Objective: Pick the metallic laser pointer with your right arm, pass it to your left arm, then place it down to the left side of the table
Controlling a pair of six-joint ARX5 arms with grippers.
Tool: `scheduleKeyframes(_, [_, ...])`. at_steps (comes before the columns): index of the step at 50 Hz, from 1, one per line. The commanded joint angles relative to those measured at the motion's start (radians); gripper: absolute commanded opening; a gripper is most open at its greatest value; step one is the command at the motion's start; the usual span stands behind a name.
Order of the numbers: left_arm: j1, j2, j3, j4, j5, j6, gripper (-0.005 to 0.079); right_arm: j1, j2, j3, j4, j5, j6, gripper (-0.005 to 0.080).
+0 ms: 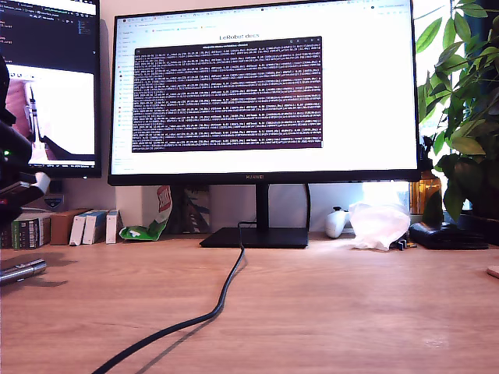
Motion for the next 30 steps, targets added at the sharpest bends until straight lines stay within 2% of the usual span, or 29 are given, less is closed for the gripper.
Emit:
scheduleKeyframes(1, [0.003,0.027,0.01,-0.022,0.02,-0.004,0.0173,0.013,0.0,-0.002,0.013,-0.004,0.0,-0.0013])
scheduleKeyframes(9, [0.002,0.018,0.058,-0.059,0.071,-0.006,0.0173,0.033,0.0,-0.002,0.018,-0.004,0.0,-0.0013])
scheduleKeyframes(19, [0.003,-0.057,0.083,-0.061,0.066,-0.004,0.0162,0.043,0.0,-0.002,0.019,-0.003,-0.001,-0.0013])
scheduleKeyframes(21, [0.003,-0.076,0.084,-0.061,0.064,-0.001,0.0142,0.043,0.0,-0.002,0.019,-0.003,0.0,-0.0013])
scheduleKeyframes(28, [0.007,-0.145,0.084,-0.055,0.062,-0.001,-0.0017,0.043,0.0,-0.002,0.018,-0.003,0.0,-0.0013])
scheduleKeyframes(30, [0.007,-0.165,0.084,-0.046,0.062,-0.002,-0.0023,0.043,0.0,-0.002,0.018,-0.003,0.001,-0.0013])
